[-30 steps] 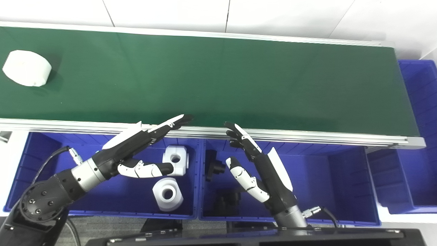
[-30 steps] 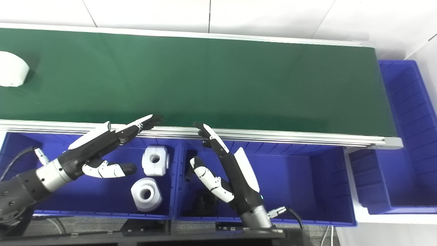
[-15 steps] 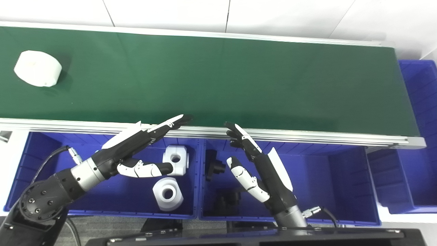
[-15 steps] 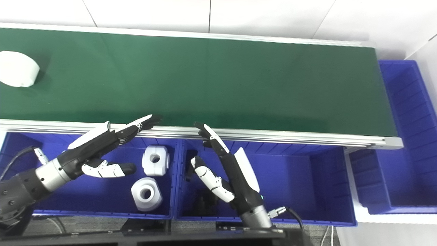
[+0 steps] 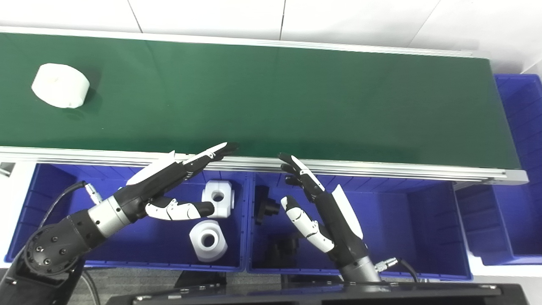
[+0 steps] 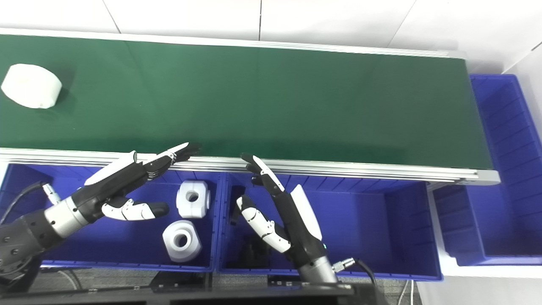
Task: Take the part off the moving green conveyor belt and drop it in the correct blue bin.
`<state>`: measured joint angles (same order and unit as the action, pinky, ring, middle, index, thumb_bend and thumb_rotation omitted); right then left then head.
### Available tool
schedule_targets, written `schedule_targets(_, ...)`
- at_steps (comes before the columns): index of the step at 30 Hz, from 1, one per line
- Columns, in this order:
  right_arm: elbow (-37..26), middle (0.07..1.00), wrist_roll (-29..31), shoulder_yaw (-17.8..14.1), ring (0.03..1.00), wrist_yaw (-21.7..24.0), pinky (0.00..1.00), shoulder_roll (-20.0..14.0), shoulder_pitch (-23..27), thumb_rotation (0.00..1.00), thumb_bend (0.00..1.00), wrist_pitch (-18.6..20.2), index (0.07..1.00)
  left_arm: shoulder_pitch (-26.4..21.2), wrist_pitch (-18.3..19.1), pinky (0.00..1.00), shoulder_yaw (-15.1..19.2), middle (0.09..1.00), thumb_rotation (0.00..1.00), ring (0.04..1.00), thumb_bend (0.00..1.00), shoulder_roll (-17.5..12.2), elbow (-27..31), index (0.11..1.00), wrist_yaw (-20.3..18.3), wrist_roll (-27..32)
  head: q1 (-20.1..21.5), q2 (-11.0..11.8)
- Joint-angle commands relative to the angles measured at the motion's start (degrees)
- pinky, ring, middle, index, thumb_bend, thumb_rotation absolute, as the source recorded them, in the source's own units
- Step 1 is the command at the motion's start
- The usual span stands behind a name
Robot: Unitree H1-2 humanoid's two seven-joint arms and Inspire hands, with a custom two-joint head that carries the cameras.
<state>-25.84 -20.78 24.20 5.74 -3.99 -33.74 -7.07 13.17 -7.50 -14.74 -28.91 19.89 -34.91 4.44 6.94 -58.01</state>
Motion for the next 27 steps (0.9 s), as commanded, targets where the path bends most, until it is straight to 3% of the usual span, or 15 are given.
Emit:
schedule_targets(1, -1.4, 0.942, 0.2, 0.3, 0.906, -0.6, 0.84, 0.7, -0.6, 0.86, 0.33, -0.9, 0.922, -0.2, -1.3, 1.0, 0.5, 1.0, 0.69, 1.0, 0.34, -0.6, 1.4, 1.0, 0.6, -0.1, -0.1, -0.1)
schedule_targets(27, -1.2, 0.939, 0.0, 0.5, 0.904, -0.9, 0.84, 0.9, -0.6, 0.86, 0.33, -1.4, 0.92, -0.3, -1.0, 1.0, 0.2, 1.0, 0.68, 1.0, 0.34, -0.6, 1.7, 1.0, 0.3, 0.2, -0.3, -0.3)
